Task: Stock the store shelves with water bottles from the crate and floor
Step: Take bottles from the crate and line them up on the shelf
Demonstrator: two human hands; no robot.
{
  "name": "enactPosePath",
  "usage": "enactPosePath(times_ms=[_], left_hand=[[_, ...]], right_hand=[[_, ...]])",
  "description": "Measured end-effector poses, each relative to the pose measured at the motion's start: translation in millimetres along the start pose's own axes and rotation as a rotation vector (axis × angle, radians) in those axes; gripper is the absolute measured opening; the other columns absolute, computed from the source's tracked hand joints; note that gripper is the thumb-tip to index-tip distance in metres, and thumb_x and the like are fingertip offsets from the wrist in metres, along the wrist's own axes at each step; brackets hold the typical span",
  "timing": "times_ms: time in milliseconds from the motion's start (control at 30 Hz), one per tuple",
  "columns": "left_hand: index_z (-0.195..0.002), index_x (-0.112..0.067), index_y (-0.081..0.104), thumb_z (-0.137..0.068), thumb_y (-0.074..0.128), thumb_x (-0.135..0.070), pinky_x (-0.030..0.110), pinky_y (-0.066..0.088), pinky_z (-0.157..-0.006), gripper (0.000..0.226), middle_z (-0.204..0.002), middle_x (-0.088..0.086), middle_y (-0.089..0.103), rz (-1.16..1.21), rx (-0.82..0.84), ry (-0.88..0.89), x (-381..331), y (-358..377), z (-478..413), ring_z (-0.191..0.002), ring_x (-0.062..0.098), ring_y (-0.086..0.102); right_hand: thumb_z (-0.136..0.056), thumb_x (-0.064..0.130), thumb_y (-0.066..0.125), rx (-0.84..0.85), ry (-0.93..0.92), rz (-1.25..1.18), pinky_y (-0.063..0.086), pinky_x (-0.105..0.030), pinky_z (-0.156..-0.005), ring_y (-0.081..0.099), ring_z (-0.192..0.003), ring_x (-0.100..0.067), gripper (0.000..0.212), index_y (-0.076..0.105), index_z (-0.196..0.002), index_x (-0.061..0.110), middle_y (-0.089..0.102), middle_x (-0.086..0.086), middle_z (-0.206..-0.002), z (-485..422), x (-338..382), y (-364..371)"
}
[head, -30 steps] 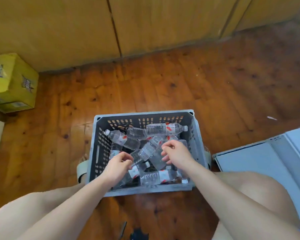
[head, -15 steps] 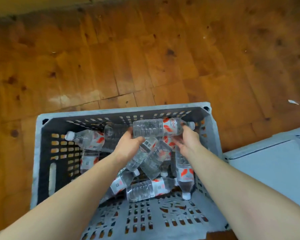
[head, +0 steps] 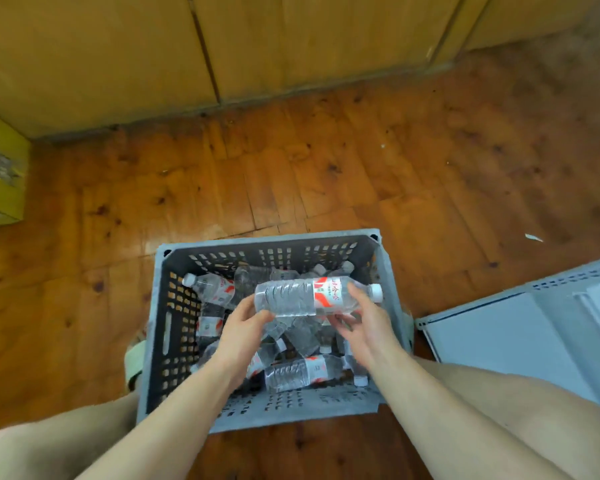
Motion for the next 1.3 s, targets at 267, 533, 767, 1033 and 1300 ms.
enactPosePath(times_ms=[267, 533, 767, 1033, 1300], left_hand=[[-0.131, -0.036, 0.064, -0.1, 0.058, -0.025, 0.031, 0.048, -0.1, 0.033, -0.124, -0.014, 0.069, -0.018, 0.015, 0.192, 20, -29, 158, -0.117, 0.008, 0.062], [-0.129, -0.021, 0.052, -0.097, 0.066, -0.033, 0.038, 0.062, -0.08, 0.036, -0.125, 0.007, 0.063, 0.188, -0.008, 0.133, 83, -28, 243, -0.106, 0.026, 0.071], [-0.124, -0.015, 0.054, -0.094, 0.069, -0.036, 0.036, 0.061, -0.073, 0.04, -0.117, 0.012, 0.068, 0.076, 0.103, 0.204, 67, 0, 290, -0.094, 0.041, 0.073], [-0.12, -0.013, 0.046, -0.089, 0.075, -0.041, 0.035, 0.063, -0.069, 0.051, -0.117, 0.009, 0.059, -0.073, 0.172, 0.189, 66, 35, 286, -0.066, 0.025, 0.073], [-0.129, -0.012, 0.041, -0.092, 0.072, -0.038, 0.03, 0.061, -0.062, 0.055, -0.117, 0.009, 0.053, -0.148, 0.42, 0.211, 54, 107, 291, -0.07, 0.026, 0.073]], right_hand=[[-0.08, 0.01, 0.08, 0.215, -0.077, -0.059, 0.06, -0.053, -0.086, 0.074, -0.074, -0.029, 0.073, 0.041, -0.141, 0.018, 0.065, -0.023, -0.115, 146, -30, -22], [-0.079, 0.025, 0.085, 0.24, -0.135, 0.051, 0.062, -0.04, -0.068, 0.073, -0.069, -0.022, 0.064, 0.049, -0.131, 0.026, 0.07, -0.017, -0.107, 215, -72, -76], [-0.08, 0.035, 0.083, 0.265, -0.235, 0.105, 0.063, -0.047, -0.078, 0.073, -0.098, -0.032, 0.05, 0.053, -0.119, 0.029, 0.069, -0.014, -0.114, 257, -62, -106], [-0.073, 0.056, 0.083, 0.155, -0.187, 0.107, 0.061, -0.04, -0.078, 0.071, -0.105, -0.033, 0.058, 0.063, -0.116, 0.023, 0.072, -0.01, -0.117, 249, -73, -138], [-0.078, 0.041, 0.084, 0.029, -0.352, -0.085, 0.059, -0.037, -0.071, 0.072, -0.103, -0.032, 0.072, 0.043, -0.136, 0.03, 0.069, -0.011, -0.122, 279, -49, -204]])
Point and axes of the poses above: each hand's wrist, its own z-axis away from the middle knuckle, its own y-axis out of the palm, x = y × z, the point moved 4 cm from there along -z, towards the middle knuckle
